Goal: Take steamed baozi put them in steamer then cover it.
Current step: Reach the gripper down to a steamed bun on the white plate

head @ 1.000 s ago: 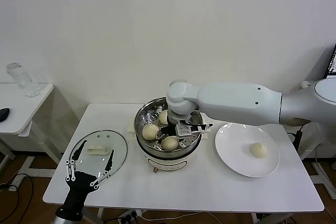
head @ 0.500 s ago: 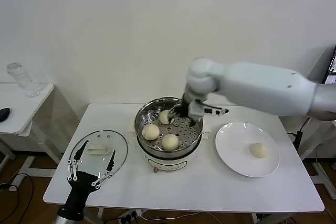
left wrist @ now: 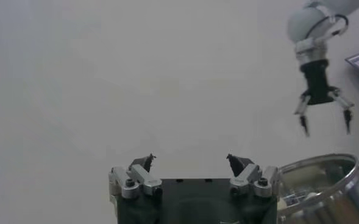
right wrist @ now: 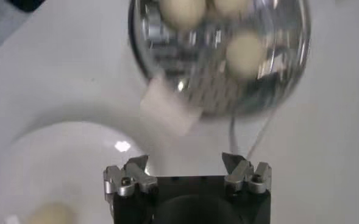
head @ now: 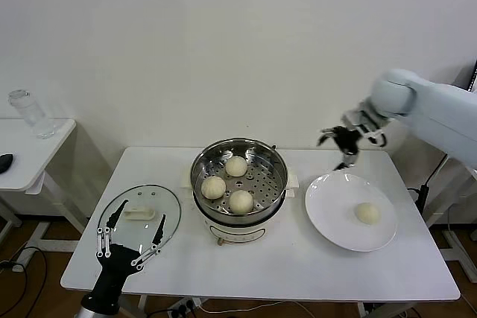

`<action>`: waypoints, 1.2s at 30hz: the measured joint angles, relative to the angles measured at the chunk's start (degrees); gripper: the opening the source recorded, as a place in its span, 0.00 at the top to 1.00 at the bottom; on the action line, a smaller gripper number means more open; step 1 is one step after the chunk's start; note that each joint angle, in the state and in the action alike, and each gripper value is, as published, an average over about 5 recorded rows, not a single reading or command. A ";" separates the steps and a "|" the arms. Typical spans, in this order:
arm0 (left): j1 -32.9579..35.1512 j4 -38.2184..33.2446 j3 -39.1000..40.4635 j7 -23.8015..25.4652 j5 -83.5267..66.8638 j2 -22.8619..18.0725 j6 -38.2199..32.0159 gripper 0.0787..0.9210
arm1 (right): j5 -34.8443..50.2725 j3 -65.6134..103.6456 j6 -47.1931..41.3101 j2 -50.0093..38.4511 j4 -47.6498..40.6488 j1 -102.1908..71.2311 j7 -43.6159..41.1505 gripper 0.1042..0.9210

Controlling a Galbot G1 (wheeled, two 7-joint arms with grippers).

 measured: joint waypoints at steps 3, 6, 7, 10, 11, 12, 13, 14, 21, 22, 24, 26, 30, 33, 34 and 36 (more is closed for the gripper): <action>0.25 -0.16 -0.14 0.00 0.02 0.02 0.04 0.12 | 0.13 0.65 -1.15 -2.14 -2.72 -2.67 -0.11 0.12; 0.56 -0.43 -0.39 0.01 0.10 -0.04 0.13 0.12 | -0.21 1.83 -1.97 -3.42 -5.03 -5.74 -0.07 0.12; 0.67 -0.48 -0.48 0.02 0.13 -0.08 0.14 0.12 | -0.37 2.28 -2.18 -3.69 -5.75 -6.79 -0.01 0.12; 0.95 -0.51 -0.71 0.04 0.25 -0.23 0.15 0.12 | -0.84 3.62 -2.64 -4.13 -7.80 -9.90 0.29 0.12; 1.02 -0.51 -0.77 0.04 0.27 -0.28 0.15 0.12 | -0.95 4.05 -2.79 -4.18 -8.47 -10.89 0.43 0.12; 1.08 -0.51 -0.84 0.05 0.29 -0.33 0.15 0.12 | -1.05 4.46 -2.92 -4.19 -9.11 -11.85 0.57 0.12; 1.14 -0.51 -0.91 0.06 0.30 -0.38 0.14 0.12 | -1.14 4.87 -3.06 -4.14 -9.71 -12.77 0.70 0.12; 1.20 -0.50 -0.99 0.07 0.32 -0.43 0.14 0.12 | -1.23 5.29 -3.19 -4.05 -10.33 -13.68 0.85 0.12; 1.52 0.16 -1.64 0.13 0.52 -0.44 -0.28 0.12 | -2.34 7.64 -3.61 -2.49 -14.24 -18.91 1.58 0.12; 1.57 0.22 -1.69 0.13 0.52 -0.44 -0.34 0.12 | -2.54 7.88 -3.62 -2.21 -14.75 -19.51 1.64 0.12; 1.65 0.27 -1.75 0.13 0.52 -0.47 -0.42 0.12 | -2.92 8.33 -3.64 -1.65 -15.74 -20.61 1.72 0.12; 1.68 0.33 -1.79 0.13 0.51 -0.49 -0.49 0.12 | -3.23 8.80 -3.65 -1.18 -16.64 -21.55 1.80 0.12; 1.62 0.60 -1.80 0.13 0.51 -0.51 -0.58 0.12 | -3.72 9.58 -3.65 -0.35 -18.17 -23.03 1.98 0.12; 1.53 0.71 -1.78 0.13 0.51 -0.52 -0.60 0.12 | -3.96 10.17 -3.65 0.28 -19.23 -23.96 2.19 0.12; 1.50 0.71 -1.78 0.13 0.51 -0.52 -0.60 0.12 | -4.03 10.34 -3.65 0.48 -19.54 -24.23 2.26 0.13; 1.47 0.73 -1.83 0.13 0.50 -0.53 -0.60 0.12 | -4.18 10.61 -3.65 0.88 -20.12 -24.64 2.32 0.15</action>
